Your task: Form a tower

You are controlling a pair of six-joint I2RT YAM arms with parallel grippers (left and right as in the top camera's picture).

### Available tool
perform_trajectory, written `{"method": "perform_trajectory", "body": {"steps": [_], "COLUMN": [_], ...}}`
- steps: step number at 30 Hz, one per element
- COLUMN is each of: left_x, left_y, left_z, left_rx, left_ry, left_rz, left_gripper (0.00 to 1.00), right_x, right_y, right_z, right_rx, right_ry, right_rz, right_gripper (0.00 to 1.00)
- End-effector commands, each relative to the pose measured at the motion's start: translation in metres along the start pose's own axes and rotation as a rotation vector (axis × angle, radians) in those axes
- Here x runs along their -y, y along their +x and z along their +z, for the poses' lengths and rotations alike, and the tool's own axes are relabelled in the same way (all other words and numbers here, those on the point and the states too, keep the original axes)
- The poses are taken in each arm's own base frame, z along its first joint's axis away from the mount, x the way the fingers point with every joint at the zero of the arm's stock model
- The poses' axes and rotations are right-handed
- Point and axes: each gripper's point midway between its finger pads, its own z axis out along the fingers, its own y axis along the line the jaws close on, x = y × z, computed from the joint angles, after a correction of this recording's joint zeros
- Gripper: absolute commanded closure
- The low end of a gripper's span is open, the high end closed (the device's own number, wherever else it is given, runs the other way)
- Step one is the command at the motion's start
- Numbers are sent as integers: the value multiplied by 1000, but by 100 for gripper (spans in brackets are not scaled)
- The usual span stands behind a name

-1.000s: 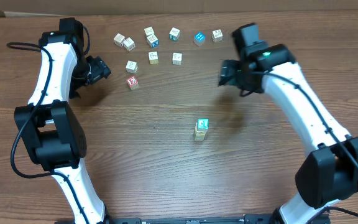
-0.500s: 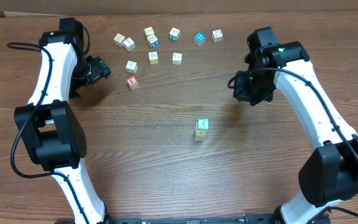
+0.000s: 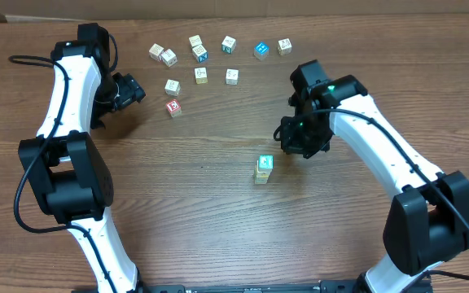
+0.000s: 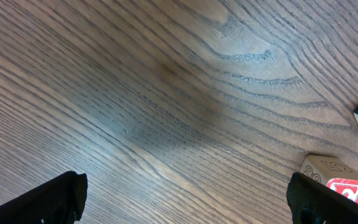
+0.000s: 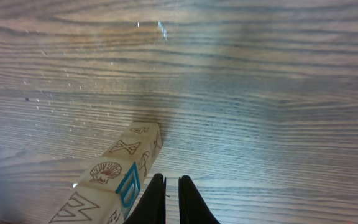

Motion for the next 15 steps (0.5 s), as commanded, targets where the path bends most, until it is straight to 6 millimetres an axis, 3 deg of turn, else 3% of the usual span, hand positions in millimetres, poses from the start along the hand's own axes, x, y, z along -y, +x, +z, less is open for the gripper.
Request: {"method": "perform_trajectory", "body": {"steps": [1,15], "left_x": [2,2], "left_y": [-5,-5], "left_z": [-16,-16], "left_rx": [39,39], "left_ry": [15,15], "left_rz": [16,16], "left_gripper": [0,1], "right_x": [-5,-20], "right_y": [9,18], "right_z": [7,10], "right_rx": [-23,-50], "right_ry": [0,-46], "right_rz": [-11,-42], "right_gripper": [94,94]}}
